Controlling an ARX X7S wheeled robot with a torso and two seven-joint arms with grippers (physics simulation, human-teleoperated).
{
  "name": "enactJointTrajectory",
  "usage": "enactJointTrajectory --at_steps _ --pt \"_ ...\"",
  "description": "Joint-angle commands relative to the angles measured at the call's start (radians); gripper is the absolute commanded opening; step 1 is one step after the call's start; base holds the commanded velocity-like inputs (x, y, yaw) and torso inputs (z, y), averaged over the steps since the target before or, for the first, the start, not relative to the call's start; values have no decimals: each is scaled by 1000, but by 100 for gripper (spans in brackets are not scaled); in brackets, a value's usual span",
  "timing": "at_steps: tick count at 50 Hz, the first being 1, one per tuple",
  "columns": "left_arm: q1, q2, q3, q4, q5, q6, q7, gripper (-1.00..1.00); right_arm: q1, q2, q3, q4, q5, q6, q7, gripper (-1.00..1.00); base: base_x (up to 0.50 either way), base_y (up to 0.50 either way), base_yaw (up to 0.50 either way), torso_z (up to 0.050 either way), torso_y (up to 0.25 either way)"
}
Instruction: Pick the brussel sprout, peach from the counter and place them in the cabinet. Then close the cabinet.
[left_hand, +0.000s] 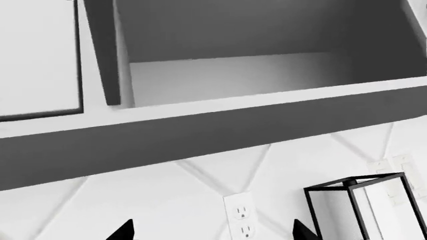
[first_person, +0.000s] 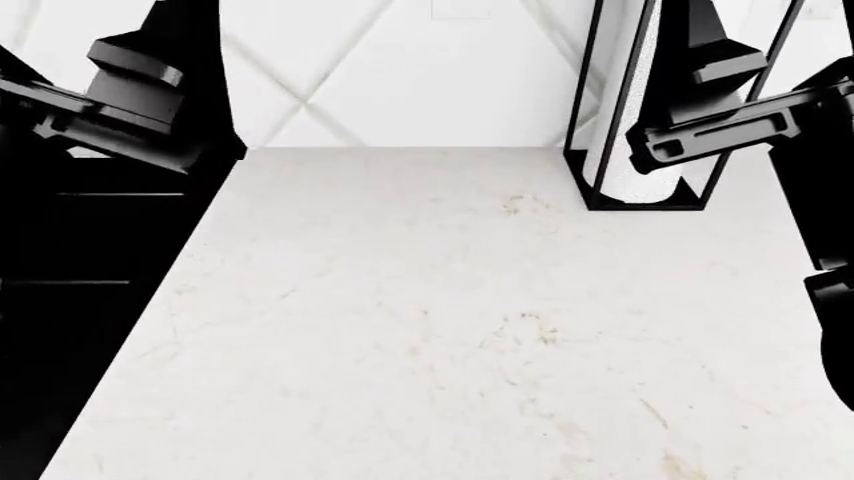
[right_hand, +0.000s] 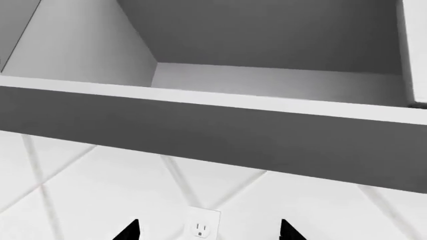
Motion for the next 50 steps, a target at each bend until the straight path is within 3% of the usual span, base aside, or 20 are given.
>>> enactJointTrajectory --at_steps 1,14,25,35,50 --pt "61 -20 -75 11 -65 62 -150 100 2 10 21 1 9 -2 11 100 0 0 0 0 0" --pt "91 -2 -145 -13 -126 137 -248 100 11 13 31 0 22 1 23 100 0 0 0 0 0" --pt "-10 49 -198 -68 -195 192 -298 100 24 17 32 -3 33 7 31 100 0 0 0 0 0" --pt "-55 112 -248 -122 -218 262 -340 100 24 16 28 -2 30 3 31 100 0 0 0 0 0" --pt "-31 127 -300 -168 -202 305 -439 100 25 15 24 1 26 -4 32 100 0 0 0 0 0"
